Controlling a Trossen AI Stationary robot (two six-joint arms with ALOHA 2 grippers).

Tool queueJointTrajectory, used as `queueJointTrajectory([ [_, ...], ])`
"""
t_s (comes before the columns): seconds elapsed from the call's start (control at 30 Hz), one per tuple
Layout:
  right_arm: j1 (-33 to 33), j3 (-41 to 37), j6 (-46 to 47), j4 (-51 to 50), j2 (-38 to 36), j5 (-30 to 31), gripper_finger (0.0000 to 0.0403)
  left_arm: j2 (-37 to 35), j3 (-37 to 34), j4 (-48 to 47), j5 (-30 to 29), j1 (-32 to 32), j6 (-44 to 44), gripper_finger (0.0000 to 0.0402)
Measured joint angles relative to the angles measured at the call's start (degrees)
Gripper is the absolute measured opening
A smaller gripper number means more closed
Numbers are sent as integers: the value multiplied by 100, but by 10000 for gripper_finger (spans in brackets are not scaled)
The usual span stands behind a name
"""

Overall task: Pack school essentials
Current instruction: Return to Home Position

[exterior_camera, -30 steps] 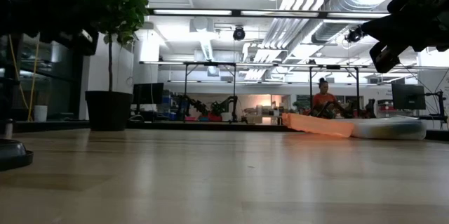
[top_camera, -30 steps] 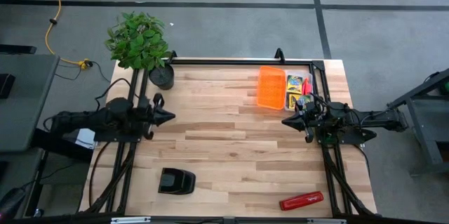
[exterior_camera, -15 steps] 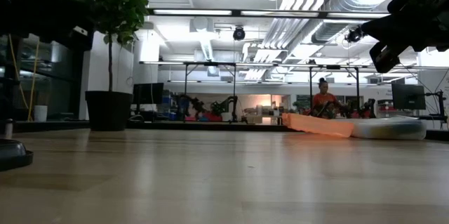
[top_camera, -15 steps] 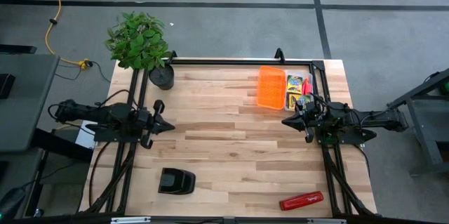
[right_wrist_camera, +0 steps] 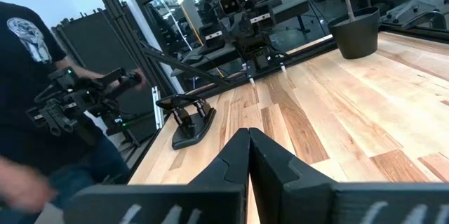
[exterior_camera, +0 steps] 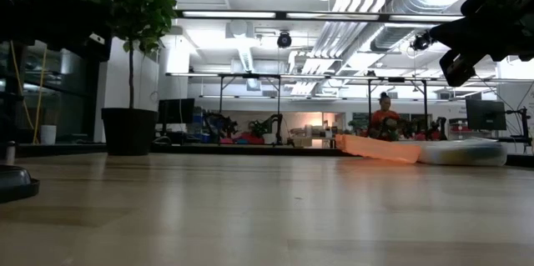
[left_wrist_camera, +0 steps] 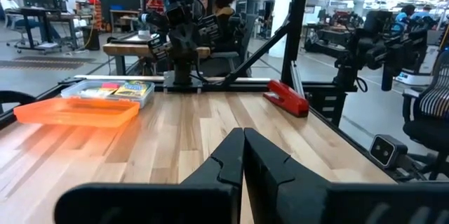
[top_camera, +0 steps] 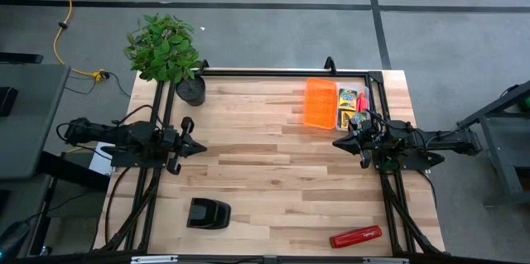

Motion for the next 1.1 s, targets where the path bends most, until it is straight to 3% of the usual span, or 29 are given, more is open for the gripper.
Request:
queueJointTrajectory([
  [1.1, -142, -7, -157, 98, -146, -10, 0, 2, -2, 1, -2, 2, 0, 0],
])
